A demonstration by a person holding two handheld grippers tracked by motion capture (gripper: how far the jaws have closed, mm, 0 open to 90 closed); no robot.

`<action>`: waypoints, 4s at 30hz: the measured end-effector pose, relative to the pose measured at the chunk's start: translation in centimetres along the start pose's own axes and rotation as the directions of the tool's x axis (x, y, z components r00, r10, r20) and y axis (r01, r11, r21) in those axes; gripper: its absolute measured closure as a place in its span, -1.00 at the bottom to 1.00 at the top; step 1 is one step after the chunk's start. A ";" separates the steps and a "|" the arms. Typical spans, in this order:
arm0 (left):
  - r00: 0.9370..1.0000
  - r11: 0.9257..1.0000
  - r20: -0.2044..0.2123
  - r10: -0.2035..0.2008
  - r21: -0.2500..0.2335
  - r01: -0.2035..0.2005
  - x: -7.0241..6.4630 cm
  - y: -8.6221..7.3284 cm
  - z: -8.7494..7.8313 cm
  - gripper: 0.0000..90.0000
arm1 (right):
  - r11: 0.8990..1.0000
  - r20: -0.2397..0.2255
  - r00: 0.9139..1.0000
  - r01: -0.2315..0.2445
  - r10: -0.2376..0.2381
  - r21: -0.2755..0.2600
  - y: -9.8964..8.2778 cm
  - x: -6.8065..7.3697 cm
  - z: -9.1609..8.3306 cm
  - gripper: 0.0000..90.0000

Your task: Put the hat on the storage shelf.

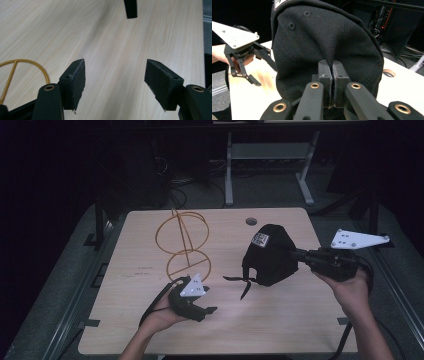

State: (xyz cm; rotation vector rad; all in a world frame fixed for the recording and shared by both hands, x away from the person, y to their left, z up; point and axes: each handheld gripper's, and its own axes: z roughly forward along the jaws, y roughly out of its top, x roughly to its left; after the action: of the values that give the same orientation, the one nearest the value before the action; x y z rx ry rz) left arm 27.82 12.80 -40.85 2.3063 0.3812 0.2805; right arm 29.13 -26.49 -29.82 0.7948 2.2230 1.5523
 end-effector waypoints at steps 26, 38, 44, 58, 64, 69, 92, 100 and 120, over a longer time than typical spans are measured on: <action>1.000 1.000 -0.006 0.010 0.013 -0.010 0.0 -0.6 0.0 -0.30 | 0.995 -0.068 0.993 0.102 -0.101 0.001 7.4 1.3 3.8 0.94; 1.000 1.000 -0.010 0.017 0.025 -0.016 0.0 -0.7 0.2 -0.31 | 0.992 -0.098 0.987 0.129 -0.127 0.009 10.4 1.9 6.1 0.93; 1.000 0.999 -0.005 0.016 0.037 -0.016 -0.3 -0.8 0.5 -0.31 | 0.989 -0.114 0.983 0.147 -0.145 0.016 11.9 2.4 7.3 0.93; 1.000 0.999 -0.002 0.030 0.033 -0.030 -0.2 -0.7 0.3 -0.31 | 0.981 -0.158 0.969 0.193 -0.187 0.020 15.7 3.5 10.4 0.93; 0.999 0.999 -0.001 0.033 0.031 -0.033 -0.4 -0.7 0.4 -0.31 | 0.978 -0.174 0.964 0.206 -0.199 0.026 17.1 4.1 12.1 0.93; 1.000 0.999 0.000 0.030 0.025 -0.030 -0.3 -0.8 0.5 -0.31 | 0.977 -0.182 0.962 0.212 -0.203 0.029 18.2 4.7 13.8 0.93; 0.999 0.999 0.002 0.050 0.020 -0.050 -0.3 -0.6 0.3 -0.31 | 0.976 -0.194 0.964 0.200 -0.180 0.090 21.0 6.0 20.8 0.91; 0.998 0.998 0.007 0.055 0.020 -0.055 -0.4 -0.6 0.4 -0.31 | 0.966 -0.157 0.967 0.223 -0.202 0.132 21.1 6.8 23.2 0.91; 0.998 0.998 0.007 0.057 0.022 -0.057 -0.4 -0.6 0.3 -0.31 | 0.958 -0.142 0.979 0.178 -0.149 0.223 18.4 6.2 26.8 0.41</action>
State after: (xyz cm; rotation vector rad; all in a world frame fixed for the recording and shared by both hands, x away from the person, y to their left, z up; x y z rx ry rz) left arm 27.43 12.82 -41.55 2.3418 0.3169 0.2980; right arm 43.66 2.20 -22.01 0.5695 2.5260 1.3109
